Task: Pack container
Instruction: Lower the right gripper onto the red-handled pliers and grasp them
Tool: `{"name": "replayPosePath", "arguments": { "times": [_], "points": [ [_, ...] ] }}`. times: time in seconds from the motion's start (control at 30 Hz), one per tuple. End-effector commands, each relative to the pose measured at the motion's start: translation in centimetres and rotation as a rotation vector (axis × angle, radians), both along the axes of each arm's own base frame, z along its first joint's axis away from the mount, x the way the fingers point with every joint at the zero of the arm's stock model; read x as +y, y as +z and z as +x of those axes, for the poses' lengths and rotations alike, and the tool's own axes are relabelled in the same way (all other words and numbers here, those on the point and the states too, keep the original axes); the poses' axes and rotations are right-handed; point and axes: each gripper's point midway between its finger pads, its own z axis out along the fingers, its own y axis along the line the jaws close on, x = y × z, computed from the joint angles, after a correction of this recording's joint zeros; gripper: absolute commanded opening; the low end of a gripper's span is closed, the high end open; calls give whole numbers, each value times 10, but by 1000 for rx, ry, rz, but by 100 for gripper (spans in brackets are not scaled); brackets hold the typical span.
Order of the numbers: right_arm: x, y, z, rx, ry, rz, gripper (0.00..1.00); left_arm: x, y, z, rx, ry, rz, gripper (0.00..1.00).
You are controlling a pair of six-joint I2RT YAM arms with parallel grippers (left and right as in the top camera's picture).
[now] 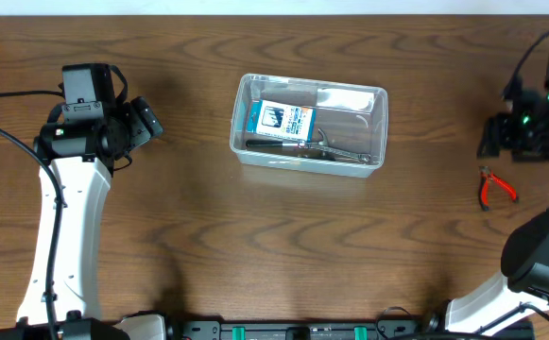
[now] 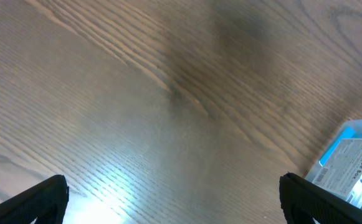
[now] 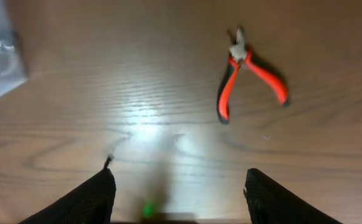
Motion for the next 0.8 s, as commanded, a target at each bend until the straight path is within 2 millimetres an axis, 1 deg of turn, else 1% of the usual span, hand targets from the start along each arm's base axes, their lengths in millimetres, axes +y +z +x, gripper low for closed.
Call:
{"name": "replayPosePath", "arguments": {
  "times": [0.0, 0.07, 0.13, 0.23, 0.5, 0.77],
  "points": [
    [-2, -30, -14, 53, -38, 26, 68, 4, -1, -2, 10, -2, 21, 98],
    [-4, -47, -18, 65, -43, 18, 68, 4, -1, -2, 10, -2, 21, 98],
    [-8, -59, -22, 74, -42, -7, 68, 4, -1, -2, 10, -2, 21, 98],
    [-14, -71, -22, 69, -41, -43, 68, 4, -1, -2, 10, -2, 21, 98],
    [-29, -89, -10, 7, -43, -128, 70, 4, -1, -2, 10, -2, 21, 98],
    [-33, -93, -6, -12, -61, -145, 70, 4, -1, -2, 9, -2, 21, 98]
  ]
}}
